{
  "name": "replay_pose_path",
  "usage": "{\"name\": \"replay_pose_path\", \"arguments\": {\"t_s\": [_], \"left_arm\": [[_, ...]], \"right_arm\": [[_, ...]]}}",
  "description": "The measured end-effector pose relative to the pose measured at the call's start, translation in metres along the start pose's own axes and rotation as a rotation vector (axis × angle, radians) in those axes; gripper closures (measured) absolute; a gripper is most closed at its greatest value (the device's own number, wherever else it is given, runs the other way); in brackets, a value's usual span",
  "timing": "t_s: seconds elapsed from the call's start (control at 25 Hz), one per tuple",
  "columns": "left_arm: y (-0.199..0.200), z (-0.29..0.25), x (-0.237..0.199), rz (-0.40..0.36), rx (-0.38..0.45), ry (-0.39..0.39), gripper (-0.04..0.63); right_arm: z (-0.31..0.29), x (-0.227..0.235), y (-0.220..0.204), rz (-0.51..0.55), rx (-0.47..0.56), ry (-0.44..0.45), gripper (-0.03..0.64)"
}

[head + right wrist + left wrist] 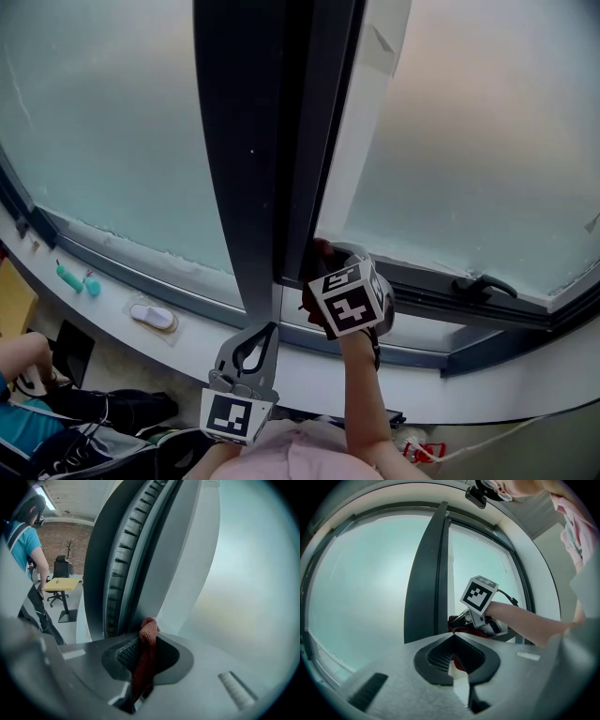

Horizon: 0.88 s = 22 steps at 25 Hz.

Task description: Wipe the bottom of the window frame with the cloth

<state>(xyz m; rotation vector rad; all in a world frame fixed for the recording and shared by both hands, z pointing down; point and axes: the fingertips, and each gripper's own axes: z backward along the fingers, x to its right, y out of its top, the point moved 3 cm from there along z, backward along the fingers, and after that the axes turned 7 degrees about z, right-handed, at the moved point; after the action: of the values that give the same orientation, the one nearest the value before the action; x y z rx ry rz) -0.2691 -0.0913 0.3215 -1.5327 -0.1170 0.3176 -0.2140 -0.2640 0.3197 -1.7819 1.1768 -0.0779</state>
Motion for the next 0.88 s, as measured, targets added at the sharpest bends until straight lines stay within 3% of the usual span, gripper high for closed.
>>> {"name": "replay_pose_path", "arguments": {"t_s": [0.88], "left_arm": [[-0.004, -0.021, 0.035, -0.015, -0.014, -0.097, 0.597]], "right_arm": [[0.026, 0.028, -0.039, -0.118, 0.031, -0.007, 0.569]]}}
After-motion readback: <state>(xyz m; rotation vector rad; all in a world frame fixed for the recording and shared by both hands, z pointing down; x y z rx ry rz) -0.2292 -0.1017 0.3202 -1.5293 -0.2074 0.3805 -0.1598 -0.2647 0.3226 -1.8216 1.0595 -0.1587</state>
